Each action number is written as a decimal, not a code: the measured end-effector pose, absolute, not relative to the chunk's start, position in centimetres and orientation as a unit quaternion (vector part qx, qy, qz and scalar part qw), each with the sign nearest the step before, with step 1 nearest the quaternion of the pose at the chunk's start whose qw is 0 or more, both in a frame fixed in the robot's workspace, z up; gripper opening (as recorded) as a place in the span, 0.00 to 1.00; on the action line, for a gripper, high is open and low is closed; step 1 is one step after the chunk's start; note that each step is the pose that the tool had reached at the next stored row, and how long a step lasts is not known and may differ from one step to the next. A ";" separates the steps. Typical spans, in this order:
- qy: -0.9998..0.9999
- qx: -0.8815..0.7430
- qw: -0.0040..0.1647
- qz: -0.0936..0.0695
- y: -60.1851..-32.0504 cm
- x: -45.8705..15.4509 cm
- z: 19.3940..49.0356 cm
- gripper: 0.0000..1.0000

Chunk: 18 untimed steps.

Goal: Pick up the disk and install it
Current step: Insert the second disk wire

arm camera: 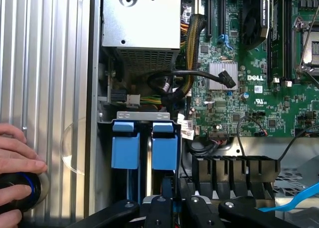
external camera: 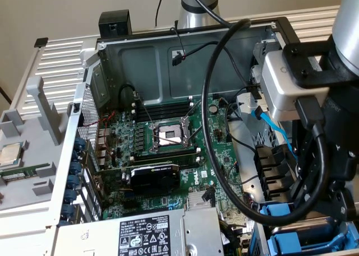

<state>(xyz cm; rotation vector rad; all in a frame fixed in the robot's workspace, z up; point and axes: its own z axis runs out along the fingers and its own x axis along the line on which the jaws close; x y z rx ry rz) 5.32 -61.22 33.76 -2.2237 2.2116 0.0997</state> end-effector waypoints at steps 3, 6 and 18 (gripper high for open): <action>0.705 -0.709 0.002 0.032 -61.2 5.3 33.7 0.16; 0.705 -0.709 0.002 0.032 -61.2 5.3 33.7 0.16; 0.705 -0.709 0.002 0.032 -61.2 5.3 33.7 0.16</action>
